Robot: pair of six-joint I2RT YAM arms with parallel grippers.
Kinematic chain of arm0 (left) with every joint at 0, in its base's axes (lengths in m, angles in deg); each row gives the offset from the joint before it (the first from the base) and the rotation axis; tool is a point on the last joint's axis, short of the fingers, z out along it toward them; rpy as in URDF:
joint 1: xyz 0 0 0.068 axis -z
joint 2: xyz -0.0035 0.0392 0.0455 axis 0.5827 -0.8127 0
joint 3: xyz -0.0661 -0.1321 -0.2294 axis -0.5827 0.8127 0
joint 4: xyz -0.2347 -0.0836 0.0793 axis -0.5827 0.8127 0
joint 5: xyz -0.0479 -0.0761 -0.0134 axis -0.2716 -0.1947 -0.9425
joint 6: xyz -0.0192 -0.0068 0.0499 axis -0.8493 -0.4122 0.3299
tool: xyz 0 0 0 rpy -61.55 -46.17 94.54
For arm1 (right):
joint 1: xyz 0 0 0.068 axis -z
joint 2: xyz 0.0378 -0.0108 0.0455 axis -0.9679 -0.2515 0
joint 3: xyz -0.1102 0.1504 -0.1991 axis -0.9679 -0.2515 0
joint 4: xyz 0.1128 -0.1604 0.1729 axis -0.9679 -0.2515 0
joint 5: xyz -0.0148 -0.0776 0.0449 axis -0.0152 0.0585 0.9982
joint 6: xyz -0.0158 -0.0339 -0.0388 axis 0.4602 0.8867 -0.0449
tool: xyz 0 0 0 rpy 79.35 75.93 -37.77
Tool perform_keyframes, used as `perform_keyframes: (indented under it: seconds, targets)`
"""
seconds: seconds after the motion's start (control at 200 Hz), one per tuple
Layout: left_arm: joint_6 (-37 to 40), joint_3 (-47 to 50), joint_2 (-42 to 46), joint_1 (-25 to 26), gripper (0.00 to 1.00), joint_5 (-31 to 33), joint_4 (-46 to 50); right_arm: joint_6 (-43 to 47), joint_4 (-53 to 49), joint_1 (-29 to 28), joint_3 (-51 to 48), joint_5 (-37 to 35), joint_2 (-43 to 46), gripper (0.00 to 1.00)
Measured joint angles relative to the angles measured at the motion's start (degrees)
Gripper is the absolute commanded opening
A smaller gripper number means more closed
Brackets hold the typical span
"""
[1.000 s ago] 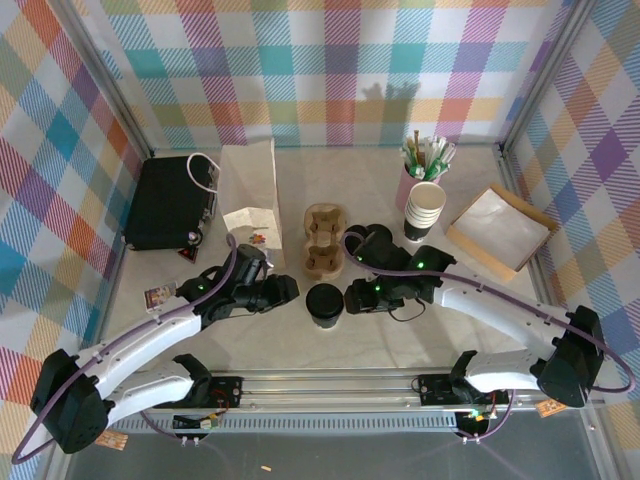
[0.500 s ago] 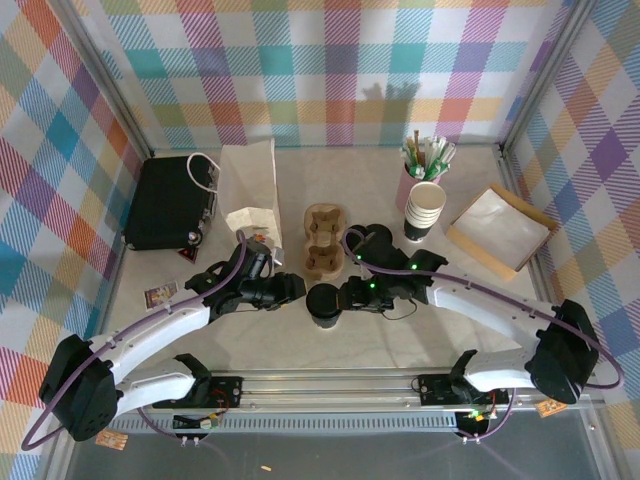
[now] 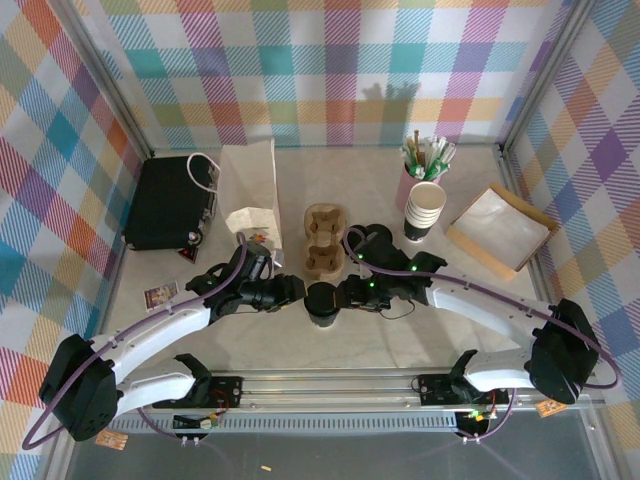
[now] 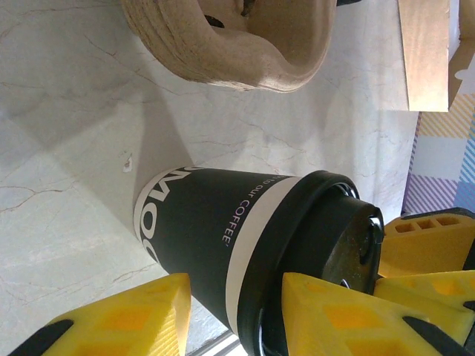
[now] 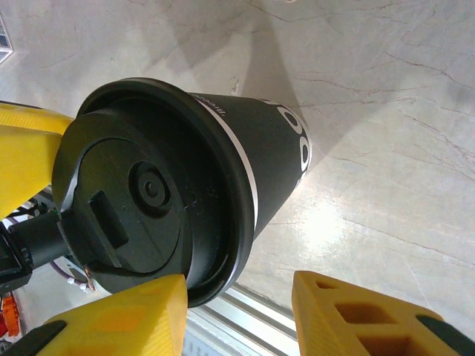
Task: Pack the takeout coffee
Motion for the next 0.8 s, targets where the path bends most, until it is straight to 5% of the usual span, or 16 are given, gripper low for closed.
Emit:
perform_keyframes:
  seconds: [0.8]
  targets:
    - [-3.39,3.56,5.35,0.0,0.37,1.16,1.86,5.05,-1.38,3.3,-0.48,1.81,0.81,0.4]
